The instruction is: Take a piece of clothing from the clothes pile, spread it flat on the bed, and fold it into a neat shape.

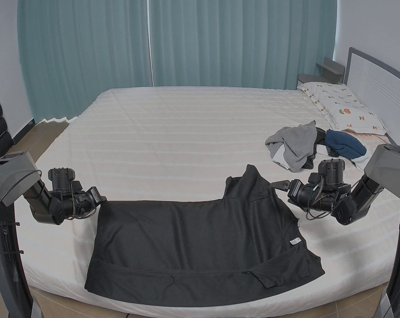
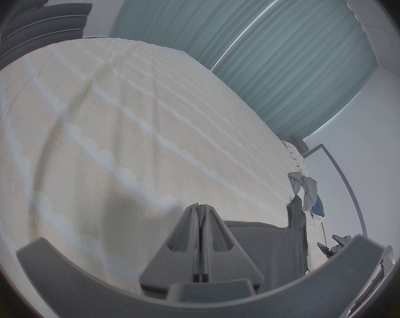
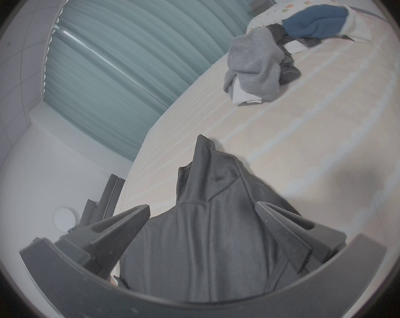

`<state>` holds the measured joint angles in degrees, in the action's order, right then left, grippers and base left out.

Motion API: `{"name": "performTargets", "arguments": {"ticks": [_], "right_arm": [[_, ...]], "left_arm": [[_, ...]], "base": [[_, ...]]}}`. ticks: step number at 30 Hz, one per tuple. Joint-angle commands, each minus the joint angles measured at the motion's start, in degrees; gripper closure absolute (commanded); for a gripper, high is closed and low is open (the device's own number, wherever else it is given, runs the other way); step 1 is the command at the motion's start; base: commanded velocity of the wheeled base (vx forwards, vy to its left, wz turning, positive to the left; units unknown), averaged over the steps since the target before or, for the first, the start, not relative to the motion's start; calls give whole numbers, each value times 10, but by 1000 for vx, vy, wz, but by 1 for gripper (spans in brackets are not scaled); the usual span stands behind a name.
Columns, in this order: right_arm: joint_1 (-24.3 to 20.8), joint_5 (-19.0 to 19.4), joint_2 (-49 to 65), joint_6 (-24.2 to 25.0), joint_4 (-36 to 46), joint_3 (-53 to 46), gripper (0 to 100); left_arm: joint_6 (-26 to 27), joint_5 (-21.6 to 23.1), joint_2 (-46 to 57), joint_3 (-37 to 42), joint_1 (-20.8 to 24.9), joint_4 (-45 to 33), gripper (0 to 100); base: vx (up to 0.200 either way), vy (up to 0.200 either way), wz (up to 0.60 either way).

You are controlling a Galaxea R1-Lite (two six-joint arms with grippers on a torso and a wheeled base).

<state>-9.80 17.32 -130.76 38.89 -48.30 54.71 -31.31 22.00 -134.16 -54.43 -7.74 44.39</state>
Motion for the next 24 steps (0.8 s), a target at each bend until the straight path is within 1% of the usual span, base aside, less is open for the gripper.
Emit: {"name": "performTargets", "arguments": {"ticks": [1,3,6,7,8,11,16,22,23,24], "right_arm": [[3,1,-75,-46,44,100,0],[11,1,-94,-73,66,138,0],[15,1,-115,-101,88,179,0],[15,1,-115,-101,88,179,0],[15,1,-124,-112,99,203,0],[14,1,-142,-124,116,244,0],[9,1,-172,-126,128,296,0],[3,2,-185,-127,128,307,0],[2,2,-191,-129,131,318,100],[2,1,-196,-131,131,322,100]], "left_arm": [[-22,1,7,7,-4,5,100],[-22,1,7,7,-4,5,100],[-22,1,5,8,-4,4,100],[-22,1,5,8,-4,4,100],[-22,1,4,7,-5,4,100],[-22,1,4,8,-5,4,100],[-23,1,4,10,-9,4,100],[-23,1,4,10,-8,4,100],[-23,1,4,11,-8,4,100],[-23,1,4,10,-8,4,100]], "base": [[0,0,0],[0,0,0],[0,0,0],[0,0,0],[0,0,0],[0,0,0],[0,0,0],[0,0,0],[0,0,0],[0,0,0]]}}
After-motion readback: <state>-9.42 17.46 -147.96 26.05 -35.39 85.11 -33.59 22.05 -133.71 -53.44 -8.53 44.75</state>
